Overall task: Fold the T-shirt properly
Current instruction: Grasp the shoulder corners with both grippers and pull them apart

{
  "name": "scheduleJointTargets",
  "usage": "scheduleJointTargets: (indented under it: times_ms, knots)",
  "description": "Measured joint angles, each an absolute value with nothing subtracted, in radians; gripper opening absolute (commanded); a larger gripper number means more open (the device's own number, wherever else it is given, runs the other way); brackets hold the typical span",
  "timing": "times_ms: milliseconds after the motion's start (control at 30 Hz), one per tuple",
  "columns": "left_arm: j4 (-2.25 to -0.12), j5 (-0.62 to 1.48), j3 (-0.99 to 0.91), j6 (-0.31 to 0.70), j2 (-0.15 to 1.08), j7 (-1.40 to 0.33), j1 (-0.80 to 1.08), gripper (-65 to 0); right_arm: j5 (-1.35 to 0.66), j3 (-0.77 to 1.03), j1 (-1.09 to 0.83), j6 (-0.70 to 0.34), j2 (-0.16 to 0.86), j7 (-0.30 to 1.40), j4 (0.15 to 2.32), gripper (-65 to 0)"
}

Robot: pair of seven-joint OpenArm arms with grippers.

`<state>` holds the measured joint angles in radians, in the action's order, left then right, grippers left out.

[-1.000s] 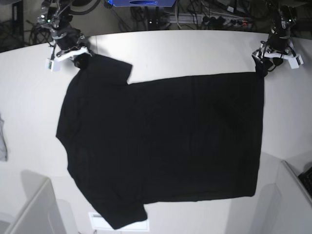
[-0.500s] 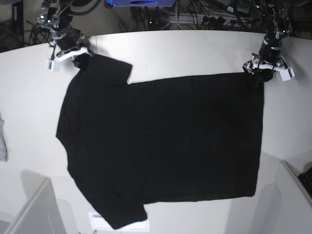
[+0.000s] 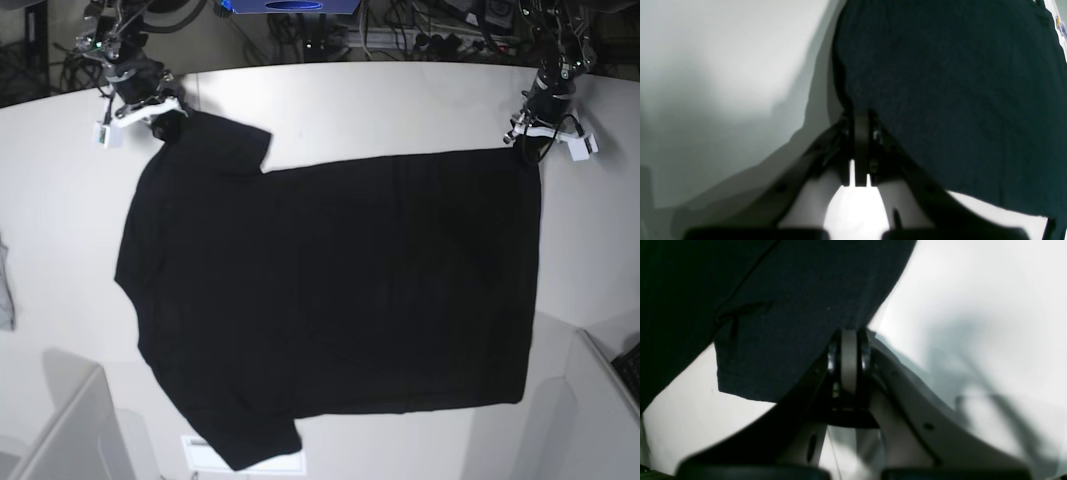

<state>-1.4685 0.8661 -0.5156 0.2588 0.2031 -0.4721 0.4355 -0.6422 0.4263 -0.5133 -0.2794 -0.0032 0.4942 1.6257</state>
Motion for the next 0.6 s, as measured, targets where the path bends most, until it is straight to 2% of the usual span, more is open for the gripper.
scheduleJointTargets:
  times_ms: [333, 600]
  knots:
    - [-1.491, 0.868, -0.502, 0.258, 0.226, -0.472, 0.479, -65.0, -0.649, 0.500, -0.540, -0.280, -0.006, 0.493, 1.630, -65.0]
    - [-1.579, 0.861, -0.504, 0.258, 0.224, -0.484, 0.598, -65.0, -0.620, 0.497, -0.630, -0.260, -0.015, 0.518, 1.714, -65.0]
